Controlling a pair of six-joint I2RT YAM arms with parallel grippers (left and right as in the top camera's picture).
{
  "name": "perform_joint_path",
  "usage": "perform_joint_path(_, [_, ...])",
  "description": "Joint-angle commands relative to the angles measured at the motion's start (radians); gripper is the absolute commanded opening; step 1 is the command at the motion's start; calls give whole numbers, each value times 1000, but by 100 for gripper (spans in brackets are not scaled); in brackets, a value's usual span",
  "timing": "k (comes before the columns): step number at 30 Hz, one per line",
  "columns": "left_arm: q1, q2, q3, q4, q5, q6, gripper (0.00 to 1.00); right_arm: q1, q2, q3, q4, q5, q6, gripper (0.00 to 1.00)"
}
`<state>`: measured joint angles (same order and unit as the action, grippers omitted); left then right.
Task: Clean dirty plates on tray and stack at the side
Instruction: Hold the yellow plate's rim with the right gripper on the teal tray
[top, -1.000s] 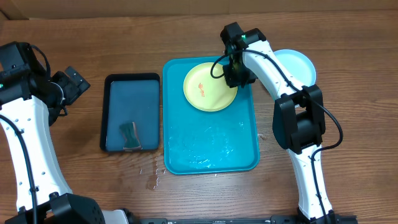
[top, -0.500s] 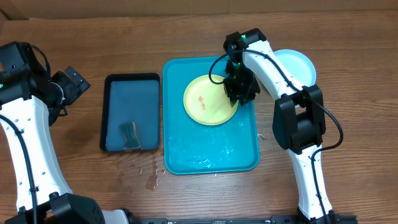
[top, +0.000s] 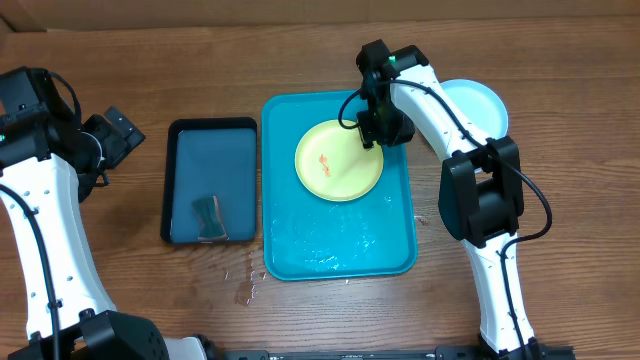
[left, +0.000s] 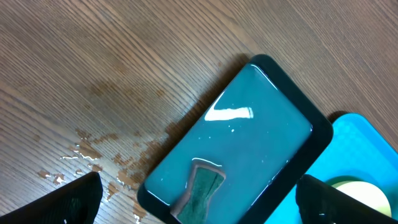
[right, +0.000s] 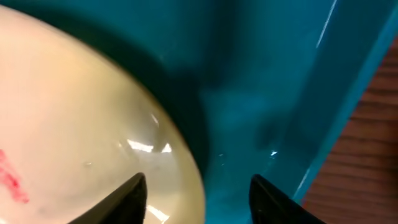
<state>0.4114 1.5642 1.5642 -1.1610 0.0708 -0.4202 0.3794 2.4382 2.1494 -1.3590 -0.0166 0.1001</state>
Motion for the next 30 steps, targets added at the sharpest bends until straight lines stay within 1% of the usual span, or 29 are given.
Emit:
perform_joint_path(1, [0,-7,17,-2,0,-14,100,-7,-46,-3,0,48,-4,36])
perform_joint_path(3, [0,-7,17,-2,0,-14,100,-7,-46,-3,-8,31,-4,27])
perform_joint_path(4, [0,-7,17,-2,0,-14,100,-7,-46,-4,-12,14,-4,26])
perform_joint_path(12, [0,-7,17,-2,0,-14,100,-7,-46,-4,-13,-11,-4,25])
perform_joint_path(17, [0,-7,17,-2,0,-14,100,-7,-46,-18,26,-11,-3,21])
perform_joint_path(20, [0,-7,17,-2,0,-14,100,-7,-46,-35,41,-11,-3,14])
perform_joint_path(24, [0,-7,17,-2,0,-14,100,-7,-47,-30,13,-11,3,4])
perform_joint_path(27, [0,-7,17,-2,0,-14,100,-7,-48,-5,-38,-57,7,4])
perform_joint_path(28, [0,-7,17,-2,0,-14,100,-7,-48,8,-59,-90,7,6])
perform_joint_path(30, [0,-7,17,-2,0,-14,100,-7,-52,26,-93,-163,15,13])
